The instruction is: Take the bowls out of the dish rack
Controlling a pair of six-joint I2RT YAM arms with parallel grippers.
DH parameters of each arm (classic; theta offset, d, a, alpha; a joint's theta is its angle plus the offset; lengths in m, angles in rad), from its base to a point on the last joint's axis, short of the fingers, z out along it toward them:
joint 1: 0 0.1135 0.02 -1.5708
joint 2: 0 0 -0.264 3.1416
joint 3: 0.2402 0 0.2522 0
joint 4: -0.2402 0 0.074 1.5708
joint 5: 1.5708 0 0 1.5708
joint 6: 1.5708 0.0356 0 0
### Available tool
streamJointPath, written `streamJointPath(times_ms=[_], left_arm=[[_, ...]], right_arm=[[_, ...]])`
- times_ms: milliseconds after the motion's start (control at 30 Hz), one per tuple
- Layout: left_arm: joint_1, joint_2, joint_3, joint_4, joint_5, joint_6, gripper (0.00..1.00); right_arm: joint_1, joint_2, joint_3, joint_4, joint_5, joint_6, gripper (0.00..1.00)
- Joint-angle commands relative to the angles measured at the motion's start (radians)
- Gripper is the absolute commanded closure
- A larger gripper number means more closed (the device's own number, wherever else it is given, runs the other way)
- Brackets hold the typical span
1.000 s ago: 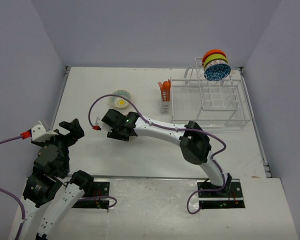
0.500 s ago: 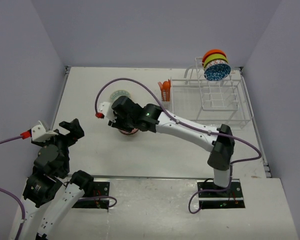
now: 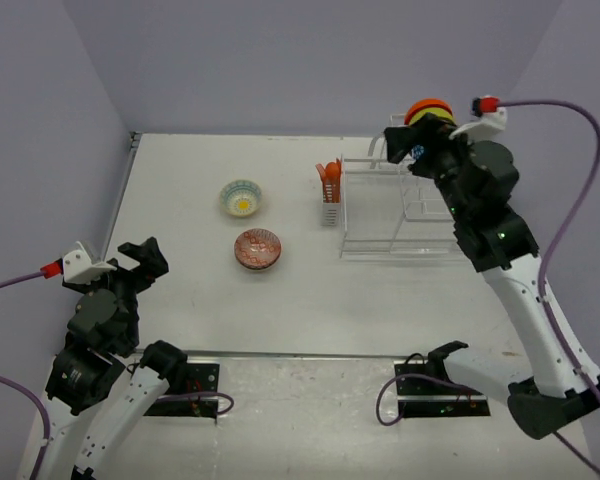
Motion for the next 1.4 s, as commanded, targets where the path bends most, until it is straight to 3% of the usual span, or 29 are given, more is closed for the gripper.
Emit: streamJointPath(times_ms=[0,100,200,367,500,800,1200,1333,1367], left_arm=[[-0.002,-0.006,0.012,0.014,-0.019,-0.01,0.0],[-0.002,-0.001,0.012,0.014,-0.019,-0.01,0.0],[-0.002,-0.004,0.014,0.012,-0.021,-0.01,0.0],[-0.002,-0.01,0.014,0.012,-0.022,-0.01,0.0],[-0.002,-0.012,0.012,0.012,-0.022,-0.009,0.0],[-0.002,-0.012,0.012,0.017,-0.015,-0.004,0.0],[-0.002,-0.012,0.01,0.023,-0.01,0.002,0.0],[-0.002,-0.017,0.01,0.025,-0.008,0.002,0.0],[-0.002,-0.018,0.009,0.026,-0.01,0.002,0.0]], right_arm=[[-0.184,-0.054,-0.073,0.1,-0.044,0.339,0.07],[-0.35,-0.077,-0.2,0.195,-0.142,0.569,0.03],[-0.464,-0.051,-0.279,0.327,-0.263,0.807,0.06],[-0.523,0.052,-0.285,0.404,-0.334,0.982,0.1],[-0.547,0.098,-0.339,0.524,-0.345,1.036,0.14],[-0.553,0.165,-0.33,0.547,-0.319,1.058,0.24],[-0.559,0.21,-0.318,0.562,-0.227,1.072,0.54],[-0.558,0.218,-0.328,0.585,-0.227,1.076,0.73],[-0.559,0.216,-0.336,0.594,-0.224,1.079,0.75]])
